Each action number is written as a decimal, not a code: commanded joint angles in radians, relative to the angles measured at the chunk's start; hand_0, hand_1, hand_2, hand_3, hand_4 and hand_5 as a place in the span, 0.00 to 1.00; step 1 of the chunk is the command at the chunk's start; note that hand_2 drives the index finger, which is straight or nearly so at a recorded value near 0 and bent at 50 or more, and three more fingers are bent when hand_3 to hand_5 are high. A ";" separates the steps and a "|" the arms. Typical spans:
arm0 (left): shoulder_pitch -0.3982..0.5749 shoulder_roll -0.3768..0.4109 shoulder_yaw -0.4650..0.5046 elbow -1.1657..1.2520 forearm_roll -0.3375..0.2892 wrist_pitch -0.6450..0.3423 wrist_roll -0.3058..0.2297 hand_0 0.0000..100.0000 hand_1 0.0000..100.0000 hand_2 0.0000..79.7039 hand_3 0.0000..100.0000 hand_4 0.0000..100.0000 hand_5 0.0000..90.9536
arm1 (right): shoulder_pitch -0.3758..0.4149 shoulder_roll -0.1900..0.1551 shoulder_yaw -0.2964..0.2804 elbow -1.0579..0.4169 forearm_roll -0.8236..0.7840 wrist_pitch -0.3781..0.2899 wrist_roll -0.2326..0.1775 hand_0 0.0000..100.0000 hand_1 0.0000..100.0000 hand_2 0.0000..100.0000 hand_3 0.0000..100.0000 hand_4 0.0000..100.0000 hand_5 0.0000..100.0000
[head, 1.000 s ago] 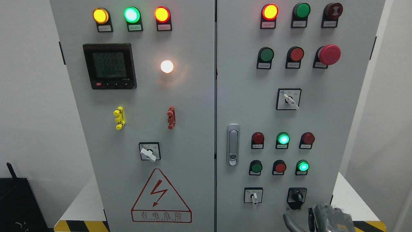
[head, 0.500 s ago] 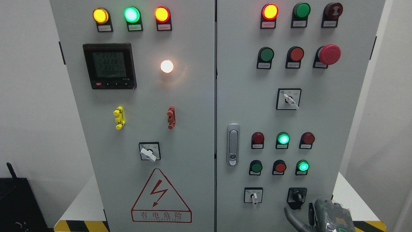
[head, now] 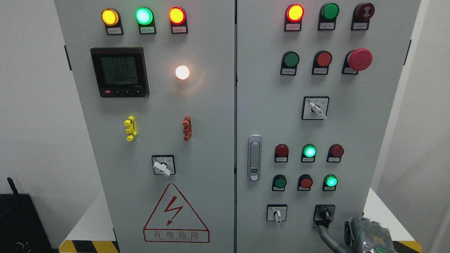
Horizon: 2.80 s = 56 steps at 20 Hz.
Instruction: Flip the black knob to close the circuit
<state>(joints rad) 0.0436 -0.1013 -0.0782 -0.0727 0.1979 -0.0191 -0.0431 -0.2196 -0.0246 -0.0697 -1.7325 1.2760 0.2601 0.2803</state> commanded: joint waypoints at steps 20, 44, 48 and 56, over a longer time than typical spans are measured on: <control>0.001 0.000 0.000 0.001 0.000 0.001 0.000 0.12 0.56 0.00 0.00 0.00 0.00 | -0.046 -0.012 -0.039 0.071 -0.040 0.037 -0.009 0.00 0.04 0.91 1.00 0.90 0.93; 0.001 0.000 0.000 0.001 0.000 0.001 0.000 0.12 0.56 0.00 0.00 0.00 0.00 | 0.006 0.031 0.074 0.060 -0.072 0.051 -0.085 0.00 0.05 0.91 1.00 0.90 0.93; -0.001 0.000 0.000 -0.001 0.000 0.001 0.000 0.12 0.56 0.00 0.00 0.00 0.00 | 0.048 0.037 0.057 0.027 -0.085 0.041 -0.118 0.00 0.05 0.90 1.00 0.90 0.93; 0.001 0.000 0.000 -0.001 0.000 0.001 0.000 0.12 0.56 0.00 0.00 0.00 0.00 | 0.186 0.037 -0.100 -0.140 -0.675 -0.200 -0.101 0.00 0.00 0.43 0.68 0.50 0.26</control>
<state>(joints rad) 0.0439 -0.1013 -0.0782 -0.0728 0.1978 -0.0191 -0.0433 -0.1173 -0.0065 -0.0635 -1.7435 0.9676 0.1573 0.1625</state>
